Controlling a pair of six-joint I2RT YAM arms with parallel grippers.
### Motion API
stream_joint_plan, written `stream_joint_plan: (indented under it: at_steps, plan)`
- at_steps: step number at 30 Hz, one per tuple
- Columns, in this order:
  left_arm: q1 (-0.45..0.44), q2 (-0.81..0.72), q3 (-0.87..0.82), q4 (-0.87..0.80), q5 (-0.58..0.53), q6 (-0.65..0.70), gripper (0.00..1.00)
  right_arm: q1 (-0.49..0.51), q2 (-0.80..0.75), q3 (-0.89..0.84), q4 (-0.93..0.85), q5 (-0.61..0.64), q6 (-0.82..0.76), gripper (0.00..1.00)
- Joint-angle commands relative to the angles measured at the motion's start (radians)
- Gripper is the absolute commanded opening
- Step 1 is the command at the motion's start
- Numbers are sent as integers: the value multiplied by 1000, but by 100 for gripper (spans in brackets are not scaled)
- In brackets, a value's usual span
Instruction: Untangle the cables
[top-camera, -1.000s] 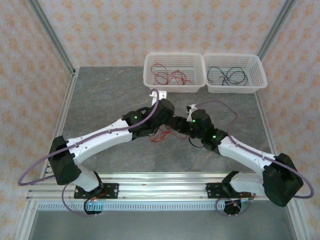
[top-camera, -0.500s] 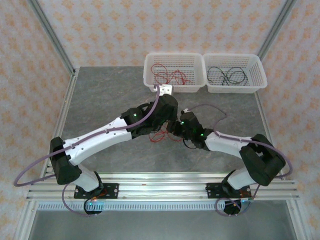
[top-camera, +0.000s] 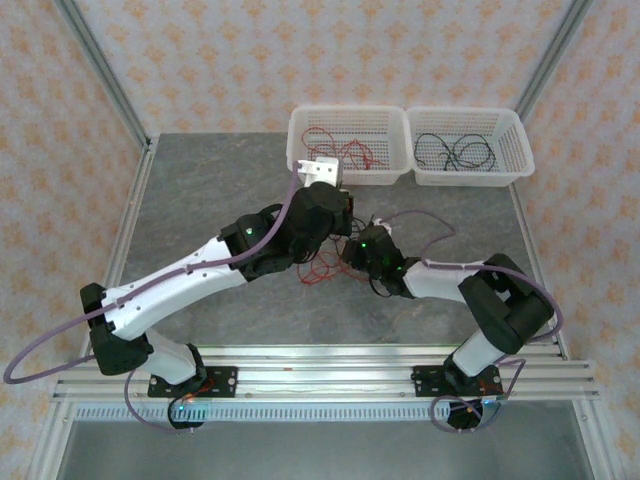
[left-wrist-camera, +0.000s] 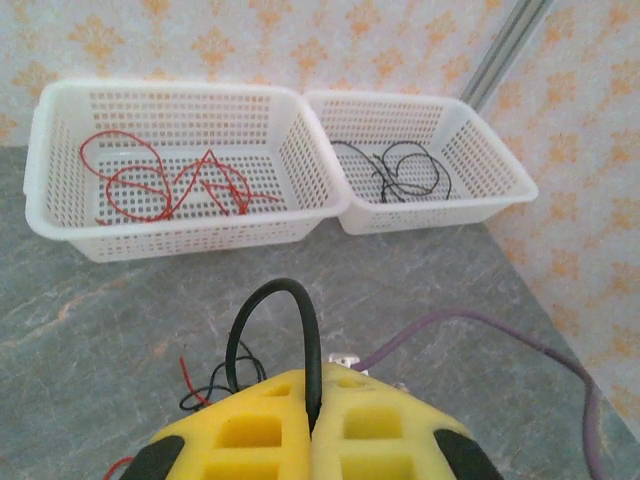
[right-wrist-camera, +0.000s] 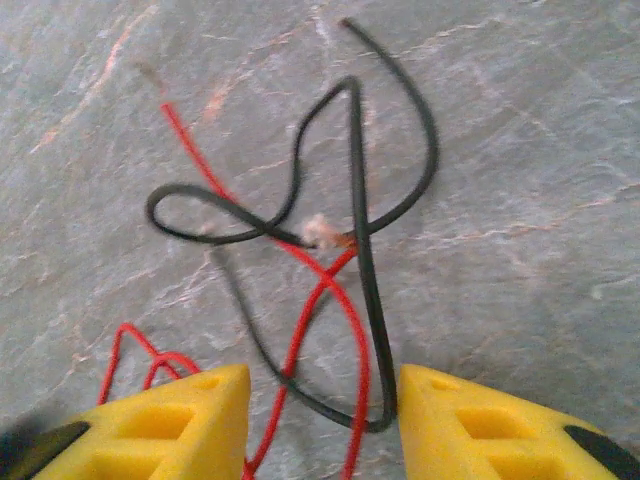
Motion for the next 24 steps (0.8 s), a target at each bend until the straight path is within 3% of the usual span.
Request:
stream_joint_plan:
  at_steps: [1,14,24]
  plan:
    - [-14,-36,68,-51,-51,36,0,-19,9,-34,40,43,-8,43]
    - [-19,-72,211,-48,-113,118,0,-67,-37,-133,74,34,-12,43]
    - [-18,-157,167,130,-150,151,1,-74,-115,-181,80,30,-49,43]
